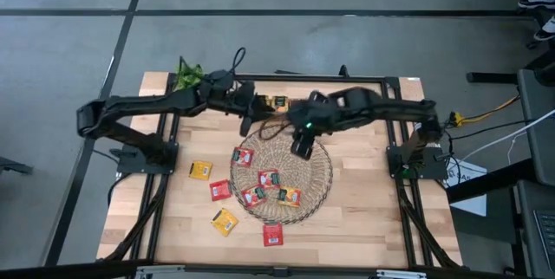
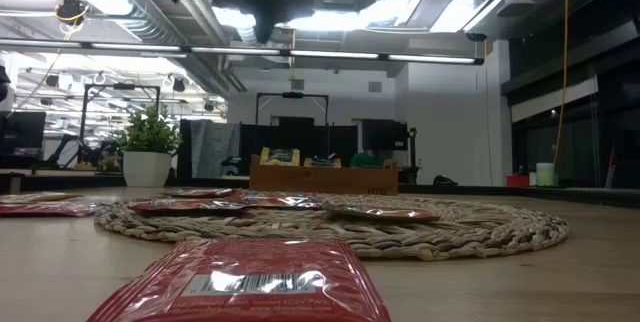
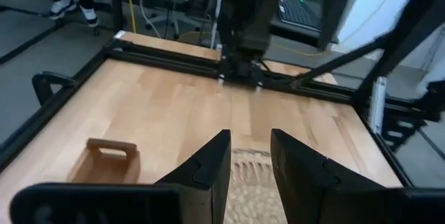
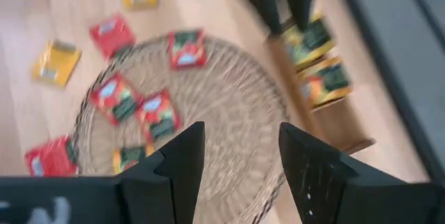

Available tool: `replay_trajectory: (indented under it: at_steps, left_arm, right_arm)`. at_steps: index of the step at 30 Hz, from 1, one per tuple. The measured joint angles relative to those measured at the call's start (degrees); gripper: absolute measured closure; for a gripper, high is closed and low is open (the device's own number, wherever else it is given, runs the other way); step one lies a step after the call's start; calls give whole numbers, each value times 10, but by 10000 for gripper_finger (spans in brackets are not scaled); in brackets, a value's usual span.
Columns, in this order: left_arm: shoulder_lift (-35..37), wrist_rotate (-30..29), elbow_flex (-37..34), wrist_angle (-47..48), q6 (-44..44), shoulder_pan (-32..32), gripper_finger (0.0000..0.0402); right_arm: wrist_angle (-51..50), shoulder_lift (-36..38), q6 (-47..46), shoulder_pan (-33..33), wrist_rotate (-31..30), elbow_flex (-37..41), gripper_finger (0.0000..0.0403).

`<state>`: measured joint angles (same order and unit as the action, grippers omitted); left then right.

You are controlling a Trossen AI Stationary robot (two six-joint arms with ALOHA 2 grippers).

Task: Pick & Place Tea
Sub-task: Put the right orange tea bag into the middle of the wooden organizer

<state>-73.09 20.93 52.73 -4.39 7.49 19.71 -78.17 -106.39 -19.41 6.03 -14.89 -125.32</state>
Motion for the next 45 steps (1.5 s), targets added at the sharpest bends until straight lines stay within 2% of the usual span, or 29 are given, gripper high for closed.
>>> replay_trajectory:
  at_steps: [4,10,24,28,36,40,45]
  left_arm:
    - [38,-11,0,57,-8,-26,304]
    - [65,-56,0,116,-22,-62,304]
    - [75,-63,0,129,-3,-92,304]
    - [87,-60,0,146,2,-92,304]
    - [126,-79,0,176,-2,-91,304]
    - [141,-108,0,187,-2,-91,304]
    - [151,-136,0,195,-2,-91,304]
  right_arm:
    - [-29,-34,-7,22,21,0,218]
    - [-28,-72,-37,42,99,0,218]
    - [-74,-141,-117,47,120,4,218]
    - [-43,-136,-119,47,153,51,218]
    - [79,-94,-157,48,210,201,218]
    - [112,-88,-198,55,219,252,218]
    - [150,-88,-293,71,223,308,218]
